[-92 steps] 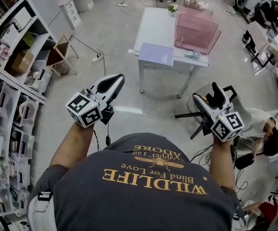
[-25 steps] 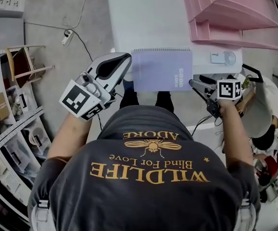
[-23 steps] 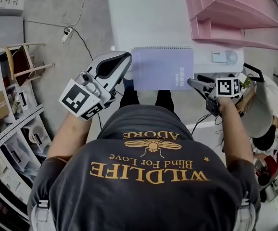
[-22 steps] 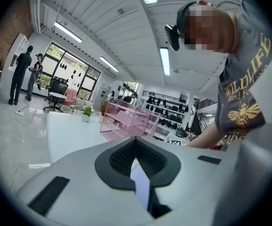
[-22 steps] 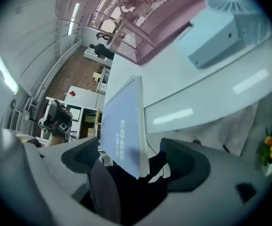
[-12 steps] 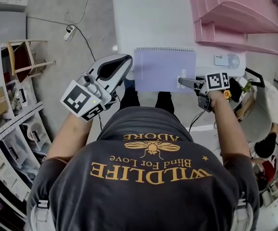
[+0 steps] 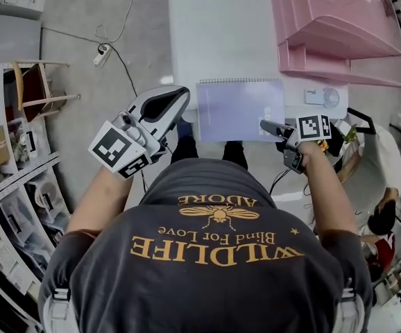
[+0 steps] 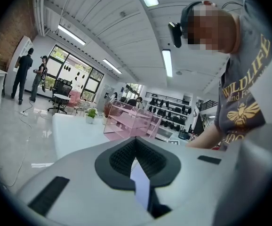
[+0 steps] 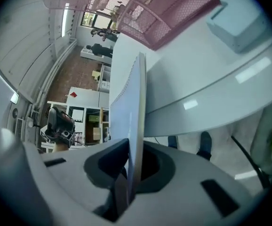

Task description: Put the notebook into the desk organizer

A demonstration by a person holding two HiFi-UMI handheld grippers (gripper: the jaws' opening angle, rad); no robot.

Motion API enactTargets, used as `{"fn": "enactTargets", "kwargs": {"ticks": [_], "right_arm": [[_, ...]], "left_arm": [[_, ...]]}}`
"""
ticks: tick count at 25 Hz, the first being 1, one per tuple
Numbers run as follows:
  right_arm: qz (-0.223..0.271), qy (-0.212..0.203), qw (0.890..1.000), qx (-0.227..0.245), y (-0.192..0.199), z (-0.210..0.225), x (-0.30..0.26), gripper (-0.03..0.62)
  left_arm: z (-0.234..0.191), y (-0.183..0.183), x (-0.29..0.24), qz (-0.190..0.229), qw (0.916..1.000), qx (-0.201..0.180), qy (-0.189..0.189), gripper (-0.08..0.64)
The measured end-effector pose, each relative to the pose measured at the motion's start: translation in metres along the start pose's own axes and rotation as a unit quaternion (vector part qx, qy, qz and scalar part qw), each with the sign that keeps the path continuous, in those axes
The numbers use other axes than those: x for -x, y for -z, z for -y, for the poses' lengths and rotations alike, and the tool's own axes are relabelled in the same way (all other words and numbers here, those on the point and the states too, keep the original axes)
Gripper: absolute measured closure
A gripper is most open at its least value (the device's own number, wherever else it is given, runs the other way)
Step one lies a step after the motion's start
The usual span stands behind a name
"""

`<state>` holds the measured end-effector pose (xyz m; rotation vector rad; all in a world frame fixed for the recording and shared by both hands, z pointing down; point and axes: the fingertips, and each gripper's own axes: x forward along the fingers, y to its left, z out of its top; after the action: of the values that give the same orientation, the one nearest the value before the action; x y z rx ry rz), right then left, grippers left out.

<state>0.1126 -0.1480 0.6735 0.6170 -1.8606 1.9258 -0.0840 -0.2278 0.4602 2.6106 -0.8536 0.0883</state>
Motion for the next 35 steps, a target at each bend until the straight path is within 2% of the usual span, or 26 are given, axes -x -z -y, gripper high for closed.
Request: {"fn": "enactTargets", "kwargs": {"ticks": [3,7,11,16,21,26,31,35], "right_arm": [[0.016,-0.013,1.0,0.022,-0.003,-0.024,0.012,0.56],[0.019,-0.019,0.997,0.074,-0.005,-0.059,0.03,0.561],[0.035,-0.016,0.989,0.141,-0.024,-0.091,0.054,0.561],[0.06,-0.019,0.979,0.196,-0.051,-0.138,0.089,0.561],[0.086,-0.027,0.966,0.244,-0.079,-0.188,0.129,0.561],[0.117,-0.04,0.948,0.293,-0.109,-0.241,0.169,0.561],[0.147,-0.03,0.925,0.348,-0.161,-0.28,0.218,0.561],[0.165,-0.013,0.915,0.368,-0.203,-0.295,0.255,0.561]], "left_arm": [[0.002,-0.008,0.002,0.009,1.0,-0.002,0.002,0.558],[0.004,-0.024,0.007,0.023,0.9997,-0.004,0.004,0.558],[0.003,-0.042,0.0,0.045,0.9989,-0.014,0.009,0.558],[0.007,-0.069,-0.004,0.067,0.9971,-0.032,0.016,0.558],[0.009,-0.099,-0.002,0.094,0.9944,-0.046,0.019,0.558],[0.017,-0.119,0.002,0.112,0.9918,-0.06,0.02,0.558],[0.014,-0.134,0.001,0.127,0.9891,-0.072,0.013,0.558],[0.013,-0.134,0.004,0.128,0.9891,-0.072,0.005,0.558]]}}
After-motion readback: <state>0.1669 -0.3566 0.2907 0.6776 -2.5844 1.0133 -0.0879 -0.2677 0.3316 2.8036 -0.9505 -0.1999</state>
